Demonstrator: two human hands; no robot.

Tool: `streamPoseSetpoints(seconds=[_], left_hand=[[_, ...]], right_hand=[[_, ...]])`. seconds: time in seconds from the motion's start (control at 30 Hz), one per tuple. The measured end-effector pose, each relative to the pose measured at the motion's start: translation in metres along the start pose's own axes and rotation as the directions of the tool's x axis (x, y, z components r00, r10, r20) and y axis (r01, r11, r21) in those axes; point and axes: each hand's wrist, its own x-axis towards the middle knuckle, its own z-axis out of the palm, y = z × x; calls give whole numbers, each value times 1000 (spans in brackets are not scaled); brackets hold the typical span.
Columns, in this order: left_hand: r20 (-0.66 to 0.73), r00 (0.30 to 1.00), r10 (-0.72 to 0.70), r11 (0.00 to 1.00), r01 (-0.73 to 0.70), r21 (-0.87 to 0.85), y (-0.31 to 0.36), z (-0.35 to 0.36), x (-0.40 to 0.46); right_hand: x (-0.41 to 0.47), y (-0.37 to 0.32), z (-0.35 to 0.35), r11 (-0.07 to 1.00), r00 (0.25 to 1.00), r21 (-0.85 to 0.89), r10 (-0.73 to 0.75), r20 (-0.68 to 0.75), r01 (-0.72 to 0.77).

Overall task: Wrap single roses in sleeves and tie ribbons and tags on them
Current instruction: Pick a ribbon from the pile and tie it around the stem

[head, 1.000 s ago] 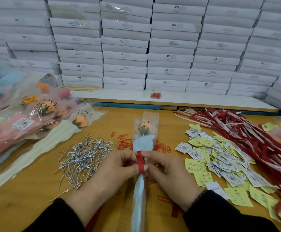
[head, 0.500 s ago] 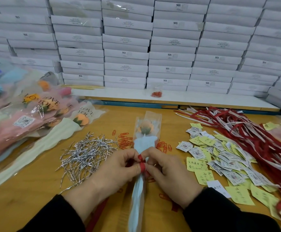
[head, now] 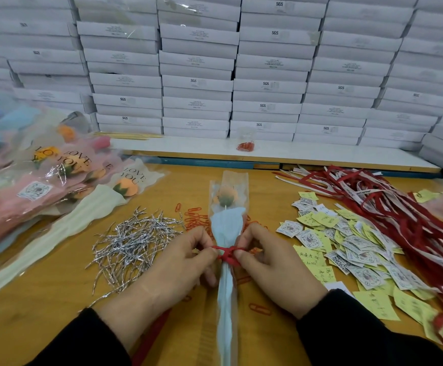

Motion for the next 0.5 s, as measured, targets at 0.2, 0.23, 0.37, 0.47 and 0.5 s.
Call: streamPoseSetpoints(seconds=[0.2, 0.23, 0.37, 0.47, 0.5], left_hand=[[-51, 998, 24, 997, -20, 71, -5, -3, 2], [-65, 997, 31, 996, -26, 80, -5, -4, 2], [-128, 989, 74, 986, -54, 155, -7, -7, 2], [-149, 983, 105, 978, -75, 196, -7, -10, 2], [-152, 982, 115, 974, -81, 214, -6, -11, 2]], right_hand=[[-1, 1, -4, 988, 991, 71, 136, -2, -136], [-1, 0, -5, 987, 989, 67, 149, -1, -148], [-1, 1, -10, 984, 985, 63, 169, -22, -168], [-2, 3, -12, 982, 984, 73, 179, -20, -177], [-2, 5, -13, 980, 983, 77, 184, -14, -182]])
